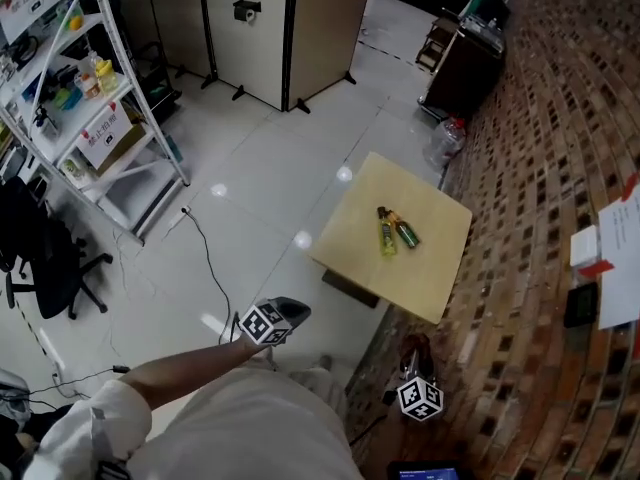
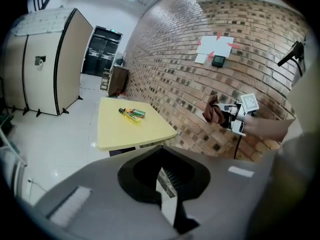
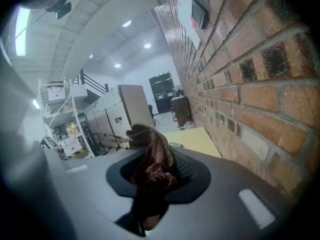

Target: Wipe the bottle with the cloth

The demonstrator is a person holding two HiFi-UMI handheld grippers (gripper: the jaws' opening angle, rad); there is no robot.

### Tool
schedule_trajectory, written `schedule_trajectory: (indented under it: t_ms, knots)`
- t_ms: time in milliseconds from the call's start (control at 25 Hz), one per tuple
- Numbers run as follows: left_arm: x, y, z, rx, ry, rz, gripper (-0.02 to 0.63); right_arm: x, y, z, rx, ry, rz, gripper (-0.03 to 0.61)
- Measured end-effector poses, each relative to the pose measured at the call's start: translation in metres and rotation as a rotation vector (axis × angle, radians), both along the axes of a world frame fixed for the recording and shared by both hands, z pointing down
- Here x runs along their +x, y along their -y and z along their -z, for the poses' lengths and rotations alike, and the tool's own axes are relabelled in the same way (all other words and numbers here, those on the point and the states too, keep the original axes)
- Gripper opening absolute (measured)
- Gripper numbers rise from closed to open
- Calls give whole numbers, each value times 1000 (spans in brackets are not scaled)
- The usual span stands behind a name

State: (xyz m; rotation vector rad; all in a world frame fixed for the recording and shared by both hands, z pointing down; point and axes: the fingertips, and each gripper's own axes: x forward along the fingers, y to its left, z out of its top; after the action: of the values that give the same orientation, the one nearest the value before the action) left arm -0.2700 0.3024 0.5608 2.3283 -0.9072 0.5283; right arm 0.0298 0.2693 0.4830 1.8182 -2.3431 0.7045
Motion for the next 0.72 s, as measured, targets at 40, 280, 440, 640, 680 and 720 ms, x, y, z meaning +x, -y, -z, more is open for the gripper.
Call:
schedule_trajectory:
  t_ms: [40,280,440,640,680,720]
  knots:
    - [-6,-7,-1,6,-9,2,14,-7,-4,-5,0,17,-9,87]
    - [-38,-20,-24,-2,-25,84,14,-59,-20,4,55,115,18,87]
    - [-36,-26,-7,29,-38,112,14,-56,-31,-4,40,133,31,87]
    - [-26,-11,15,42,-18,144,14,-39,-39,19,82,122,88,87]
    - [-20,-6,23,50,-21,148,14,-32,-39,20,81,116,89,87]
    - [-13,-2,32,61,-26,149,14,-25,-39,21,76,110,90,87]
